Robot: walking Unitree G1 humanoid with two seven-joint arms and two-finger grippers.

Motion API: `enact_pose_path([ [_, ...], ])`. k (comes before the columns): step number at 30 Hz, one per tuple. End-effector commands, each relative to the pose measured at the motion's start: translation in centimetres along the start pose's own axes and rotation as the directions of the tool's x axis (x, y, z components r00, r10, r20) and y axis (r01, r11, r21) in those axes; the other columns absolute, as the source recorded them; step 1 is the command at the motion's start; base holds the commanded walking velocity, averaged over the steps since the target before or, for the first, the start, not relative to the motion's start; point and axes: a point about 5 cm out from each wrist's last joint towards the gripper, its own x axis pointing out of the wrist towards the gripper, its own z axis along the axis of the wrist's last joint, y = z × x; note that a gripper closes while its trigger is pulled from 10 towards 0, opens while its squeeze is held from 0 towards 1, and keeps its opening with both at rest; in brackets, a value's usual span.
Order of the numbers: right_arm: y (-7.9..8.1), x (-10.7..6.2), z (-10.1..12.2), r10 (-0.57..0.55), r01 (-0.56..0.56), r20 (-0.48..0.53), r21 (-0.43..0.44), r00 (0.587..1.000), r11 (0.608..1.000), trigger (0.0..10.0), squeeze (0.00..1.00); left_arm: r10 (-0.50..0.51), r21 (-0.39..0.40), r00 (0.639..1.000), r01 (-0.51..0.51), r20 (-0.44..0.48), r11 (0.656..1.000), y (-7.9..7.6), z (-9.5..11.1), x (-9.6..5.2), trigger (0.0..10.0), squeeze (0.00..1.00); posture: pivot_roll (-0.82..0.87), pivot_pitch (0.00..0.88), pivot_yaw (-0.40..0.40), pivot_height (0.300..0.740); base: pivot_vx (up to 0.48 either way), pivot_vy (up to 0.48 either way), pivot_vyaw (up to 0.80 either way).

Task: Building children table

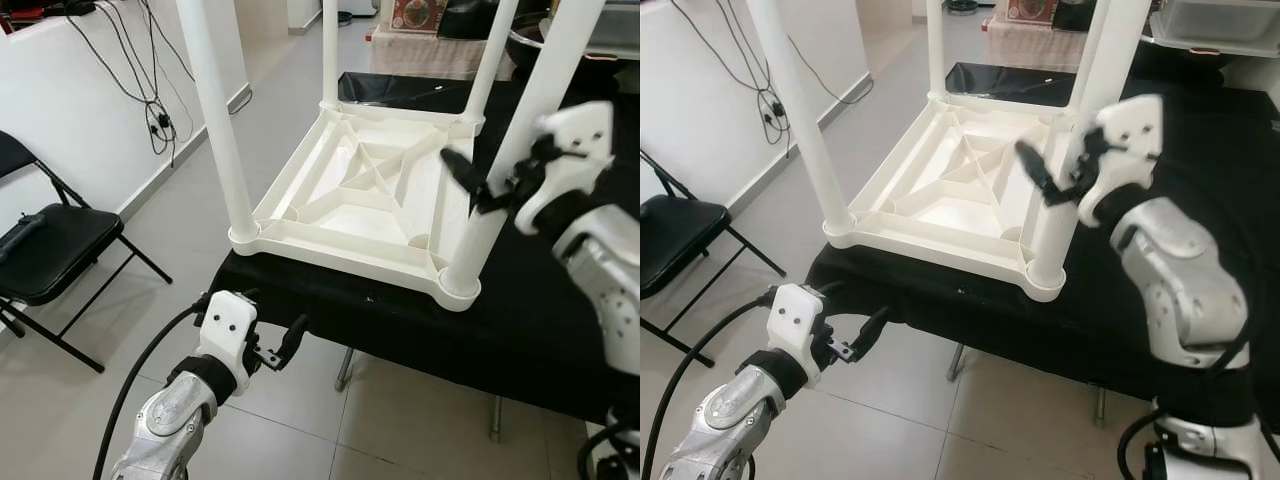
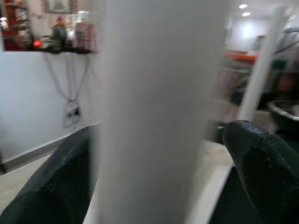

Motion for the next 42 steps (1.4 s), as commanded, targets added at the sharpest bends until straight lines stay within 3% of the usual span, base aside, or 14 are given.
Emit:
enact_pose_path([
  [1, -0.5, -0.2, 1.4, -0.04, 0.041, 0.034, -0.019, 0.999, 0.999, 10.0, 0.0, -0.004, -0.006, 1.0, 0.004, -0.017, 1.0, -0.1, -0.4, 0.0, 10.0, 0.0, -0.05, 0.098, 0.0, 0.74, 0.0, 0.0, 0.0],
  [11, -1.7, -1.2, 3.9, -0.185, 0.187, 0.069, -0.021, 0.98, 0.982, 10.0, 0.0, -0.012, -0.012, 1.0, 0.012, -0.016, 1.0, -0.2, -0.5, 0.3, 10.0, 0.0, -0.1, 0.094, 0.009, 0.74, 0.0, 0.0, 0.0],
  [12, 0.0, -1.7, 4.1, -0.167, 0.165, 0.07, 0.029, 0.984, 0.986, 10.0, 0.0, -0.022, -0.016, 1.0, 0.022, -0.011, 1.0, -0.2, -0.5, 0.7, 10.0, 0.0, -0.13, 0.092, 0.02, 0.74, 0.0, 0.0, 0.0],
  [13, 0.0, -1.7, 4.1, -0.167, 0.165, 0.07, 0.029, 0.984, 0.986, 10.0, 0.0, -0.022, -0.016, 1.0, 0.022, -0.011, 1.0, -0.2, -0.5, 0.7, 10.0, 0.0, -0.13, 0.092, 0.02, 0.74, 0.0, 0.0, 0.0],
  [15, 1.7, -1.9, 4.4, -0.137, 0.132, 0.079, 0.067, 0.987, 0.989, 10.0, 0.0, -0.032, -0.021, 0.999, 0.032, -0.007, 0.999, -0.3, -0.6, 1.1, 10.0, 0.0, -0.15, 0.088, 0.024, 0.74, 0.0, 0.0, 0.0],
  [24, 3.7, -1.3, 6.2, -0.168, 0.157, 0.12, 0.093, 0.979, 0.983, 10.0, 0.0, -0.05, -0.036, 0.999, 0.05, 0.001, 0.998, -0.8, -0.9, 2.0, 10.0, 0.0, -0.2, 0.062, 0.022, 0.74, 0.0, 0.0, 0.0],
  [27, 3.7, -1.2, 6.4, -0.181, 0.171, 0.118, 0.09, 0.976, 0.981, 9.4, 0.0, -0.052, -0.04, 0.999, 0.052, 0.006, 0.998, -1.0, -0.9, 2.3, 10.0, 0.0, -0.2, 0.058, 0.02, 0.74, 0.0, 0.0, 0.0],
  [28, 3.7, -1.1, 6.5, -0.185, 0.176, 0.113, 0.088, 0.976, 0.981, 8.2, 0.0, -0.052, -0.042, 0.999, 0.053, 0.008, 0.998, -1.0, -0.9, 2.4, 10.0, 0.0, -0.2, 0.054, 0.016, 0.74, 0.0, 0.0, 0.0],
  [29, 3.6, -1.0, 6.5, -0.19, 0.183, 0.097, 0.081, 0.977, 0.98, 5.4, 0.0, -0.052, -0.043, 0.999, 0.053, 0.011, 0.998, -1.1, -0.9, 2.4, 10.0, 0.0, -0.2, 0.054, 0.014, 0.74, 0.0, 0.0, 0.0],
  [36, 3.5, -0.7, 6.0, -0.208, 0.204, 0.052, 0.071, 0.977, 0.976, 5.1, 0.0, -0.051, -0.046, 0.999, 0.052, 0.016, 0.998, -1.2, -0.9, 2.5, 10.0, 0.0, -0.2, 0.05, 0.006, 0.74, 0.0, 0.0, 0.0],
  [37, 3.3, -0.4, 5.6, -0.222, 0.22, 0.026, 0.069, 0.975, 0.973, 3.8, 0.0, -0.048, -0.046, 0.999, 0.049, 0.019, 0.998, -1.2, -0.9, 2.6, 10.0, 0.0, -0.18, 0.047, -0.004, 0.74, 0.0, 0.0, 0.0],
  [39, 3.1, -0.1, 5.2, -0.237, 0.236, 0.006, 0.067, 0.972, 0.97, 3.5, 0.0, -0.045, -0.047, 0.999, 0.046, 0.022, 0.998, -1.3, -0.9, 2.6, 10.0, 0.0, -0.18, 0.046, -0.007, 0.74, 0.0, 0.0, 0.0],
  [41, 2.9, 0.3, 4.5, -0.251, 0.252, -0.02, 0.063, 0.968, 0.966, 2.2, 0.0, -0.038, -0.049, 0.999, 0.04, 0.026, 0.998, -1.3, -0.9, 2.5, 10.0, 0.0, -0.17, 0.048, -0.012, 0.74, 0.0, 0.0, 0.0],
  [42, 2.9, 0.3, 4.5, -0.251, 0.252, -0.02, 0.063, 0.968, 0.966, 2.2, 0.0, -0.038, -0.049, 0.999, 0.04, 0.026, 0.998, -1.3, -0.9, 2.5, 10.0, 0.0, -0.17, 0.048, -0.012, 0.74, 0.0, 0.0, 0.0],
])
